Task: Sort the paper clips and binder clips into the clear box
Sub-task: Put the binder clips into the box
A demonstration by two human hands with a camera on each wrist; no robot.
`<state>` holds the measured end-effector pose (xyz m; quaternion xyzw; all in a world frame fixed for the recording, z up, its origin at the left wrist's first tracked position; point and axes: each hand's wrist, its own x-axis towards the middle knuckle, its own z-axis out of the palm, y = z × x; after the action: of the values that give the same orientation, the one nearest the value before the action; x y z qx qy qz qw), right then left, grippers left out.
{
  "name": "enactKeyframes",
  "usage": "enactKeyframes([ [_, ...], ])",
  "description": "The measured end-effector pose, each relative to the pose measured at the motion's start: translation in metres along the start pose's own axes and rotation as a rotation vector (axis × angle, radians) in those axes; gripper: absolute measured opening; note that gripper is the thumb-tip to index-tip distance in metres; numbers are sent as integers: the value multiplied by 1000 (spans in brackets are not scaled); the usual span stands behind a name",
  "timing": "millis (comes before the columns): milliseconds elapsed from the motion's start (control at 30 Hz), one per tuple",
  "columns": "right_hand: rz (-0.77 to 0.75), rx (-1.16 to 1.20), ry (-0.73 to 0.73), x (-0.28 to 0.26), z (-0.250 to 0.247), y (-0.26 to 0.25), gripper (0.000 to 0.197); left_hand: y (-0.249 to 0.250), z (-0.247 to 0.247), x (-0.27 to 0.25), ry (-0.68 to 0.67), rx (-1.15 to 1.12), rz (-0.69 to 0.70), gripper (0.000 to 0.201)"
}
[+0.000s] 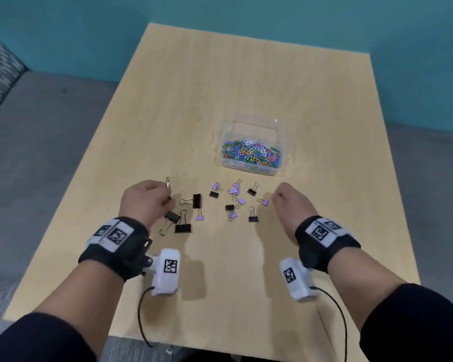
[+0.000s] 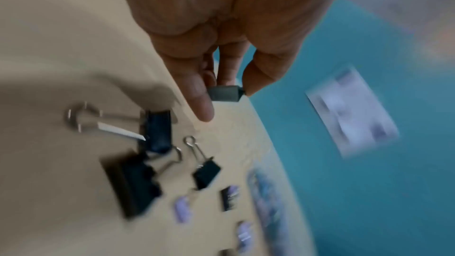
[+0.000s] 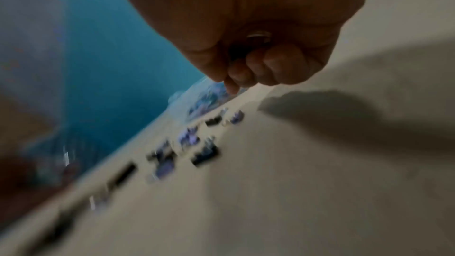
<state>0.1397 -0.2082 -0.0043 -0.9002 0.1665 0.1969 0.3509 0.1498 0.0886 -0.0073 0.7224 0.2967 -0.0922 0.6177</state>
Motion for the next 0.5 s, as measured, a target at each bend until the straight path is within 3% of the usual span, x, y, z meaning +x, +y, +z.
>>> enactKeyframes([
  [33, -77, -190, -24, -1, 3, -2, 19, -4, -3, -4, -38, -255, -114, 14],
  [100, -151, -389, -82, -2, 8, -6, 20, -11, -11, -8, -68, -497, -223, 18],
  [200, -167, -480, -135, 3, 11, -12, 18, -21, -24, -11, -89, -539, -276, 25],
  [300, -149, -470, -158, 8, 11, -14, 19, -27, -30, -14, -73, -532, -306, 6],
  [400, -129, -493, -178, 12, 8, -17, 15, -28, -26, -17, -17, -262, -230, 13],
  [500, -116, -546, -182, 11, 7, -17, 11, -21, -21, -20, 49, 314, -42, 33],
])
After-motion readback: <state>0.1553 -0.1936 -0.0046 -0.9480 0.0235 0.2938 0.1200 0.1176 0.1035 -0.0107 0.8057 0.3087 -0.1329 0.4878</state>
